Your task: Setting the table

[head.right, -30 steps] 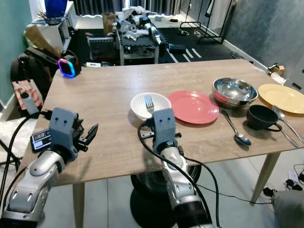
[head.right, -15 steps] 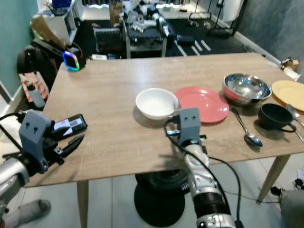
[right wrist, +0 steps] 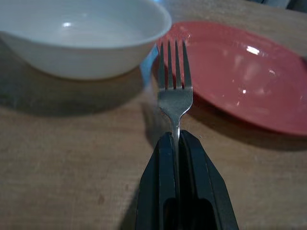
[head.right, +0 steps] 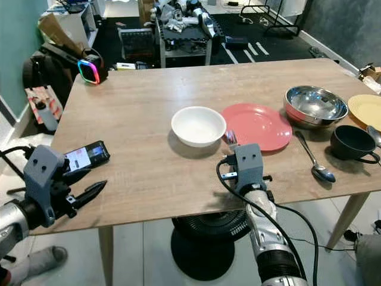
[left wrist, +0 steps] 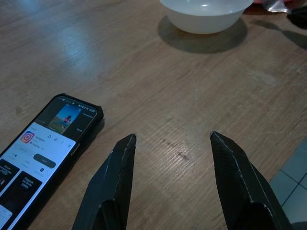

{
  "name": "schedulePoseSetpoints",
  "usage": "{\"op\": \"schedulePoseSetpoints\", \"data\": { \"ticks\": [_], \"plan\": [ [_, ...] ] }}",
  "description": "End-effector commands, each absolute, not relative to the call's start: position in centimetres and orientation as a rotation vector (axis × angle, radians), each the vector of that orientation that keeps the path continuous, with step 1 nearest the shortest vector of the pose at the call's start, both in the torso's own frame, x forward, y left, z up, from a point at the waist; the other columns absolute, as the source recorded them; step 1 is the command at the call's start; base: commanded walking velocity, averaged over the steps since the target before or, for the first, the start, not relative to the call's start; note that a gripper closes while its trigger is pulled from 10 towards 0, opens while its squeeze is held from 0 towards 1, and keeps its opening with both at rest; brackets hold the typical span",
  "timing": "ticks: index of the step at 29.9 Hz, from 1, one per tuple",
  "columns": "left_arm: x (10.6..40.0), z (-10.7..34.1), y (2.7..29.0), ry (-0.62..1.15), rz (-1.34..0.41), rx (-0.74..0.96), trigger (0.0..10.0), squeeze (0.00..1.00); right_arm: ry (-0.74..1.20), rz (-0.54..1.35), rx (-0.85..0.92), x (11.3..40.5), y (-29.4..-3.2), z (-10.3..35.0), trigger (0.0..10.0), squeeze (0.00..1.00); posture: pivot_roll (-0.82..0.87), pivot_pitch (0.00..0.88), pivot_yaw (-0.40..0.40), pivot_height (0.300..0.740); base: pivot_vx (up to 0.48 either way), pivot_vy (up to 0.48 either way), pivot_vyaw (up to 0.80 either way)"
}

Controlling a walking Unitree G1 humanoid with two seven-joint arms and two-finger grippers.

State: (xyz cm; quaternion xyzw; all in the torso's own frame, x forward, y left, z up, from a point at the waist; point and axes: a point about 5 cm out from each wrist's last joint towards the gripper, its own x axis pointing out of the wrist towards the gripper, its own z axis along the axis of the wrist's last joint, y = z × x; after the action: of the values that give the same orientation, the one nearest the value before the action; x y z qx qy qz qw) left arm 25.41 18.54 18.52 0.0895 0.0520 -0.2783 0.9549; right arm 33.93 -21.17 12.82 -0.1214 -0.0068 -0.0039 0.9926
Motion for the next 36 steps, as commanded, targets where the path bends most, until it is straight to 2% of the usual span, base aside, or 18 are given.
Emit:
{"op": "schedulePoseSetpoints", "data": {
  "ticks": [1, 2, 3, 4, 5, 16, 17, 22, 29, 36],
  "plan": [
    [25.1, 18.4, 18.7, 0.124, -0.573, 0.176, 10.0, 0.00, -0.007, -0.022, -0.243, 33.7, -21.7, 12.5, 10.0, 0.15, 0.10, 0.084, 0.112, 0.740, 0.000, 0.000, 0.00],
    [25.1, 18.4, 18.6, 0.125, -0.574, 0.175, 10.0, 0.00, -0.008, -0.022, -0.244, 33.7, -21.7, 12.5, 10.0, 0.15, 0.10, 0.083, 0.112, 0.740, 0.000, 0.000, 0.00],
    [25.1, 18.4, 18.6, 0.125, -0.575, 0.175, 10.0, 0.00, -0.009, -0.021, -0.244, 33.7, -21.7, 12.5, 10.0, 0.45, 0.10, 0.082, 0.111, 0.740, 0.000, 0.000, 0.00],
    [25.2, 18.4, 18.6, 0.126, -0.576, 0.175, 10.0, 0.00, -0.010, -0.021, -0.244, 33.7, -21.8, 12.5, 10.0, 0.45, 0.10, 0.082, 0.111, 0.740, 0.000, 0.000, 0.00],
    [25.2, 18.3, 18.6, 0.126, -0.577, 0.174, 10.0, 0.00, -0.012, -0.022, -0.244, 33.7, -21.8, 12.5, 10.0, 1.00, 0.10, 0.079, 0.111, 0.740, 0.000, 0.000, 0.00],
    [25.4, 18.1, 18.3, 0.129, -0.573, 0.170, 10.0, 0.00, -0.044, -0.031, -0.239, 33.1, -22.7, 13.3, 10.0, 1.00, 0.08, 0.067, 0.102, 0.740, 0.000, 0.000, 0.00],
    [25.5, 18.1, 18.4, 0.123, -0.558, 0.169, 10.0, 0.00, -0.065, -0.040, -0.216, 33.0, -22.7, 13.8, 10.0, 0.00, 0.08, 0.065, 0.100, 0.740, 0.000, 0.000, 0.00],
    [26.3, 18.2, 18.6, 0.090, -0.467, 0.161, 10.0, 0.00, -0.156, -0.004, -0.071, 32.5, -21.2, 15.6, 10.0, 0.00, 0.07, 0.060, 0.092, 0.740, 0.000, 0.000, 0.00],
    [26.9, 19.1, 21.0, -0.023, -0.153, 0.173, 10.0, 0.00, -0.192, 0.216, 0.160, 31.2, -15.9, 16.6, 10.0, 0.00, 0.08, 0.049, 0.066, 0.740, 0.000, 0.000, 0.00],
    [27.0, 20.1, 21.4, -0.148, -0.049, 0.135, 10.0, 0.00, -0.177, 0.324, 0.253, 30.8, -12.8, 16.7, 10.0, 0.00, 0.09, 0.035, 0.036, 0.740, 0.000, 0.000, 0.00]
  ]
}}
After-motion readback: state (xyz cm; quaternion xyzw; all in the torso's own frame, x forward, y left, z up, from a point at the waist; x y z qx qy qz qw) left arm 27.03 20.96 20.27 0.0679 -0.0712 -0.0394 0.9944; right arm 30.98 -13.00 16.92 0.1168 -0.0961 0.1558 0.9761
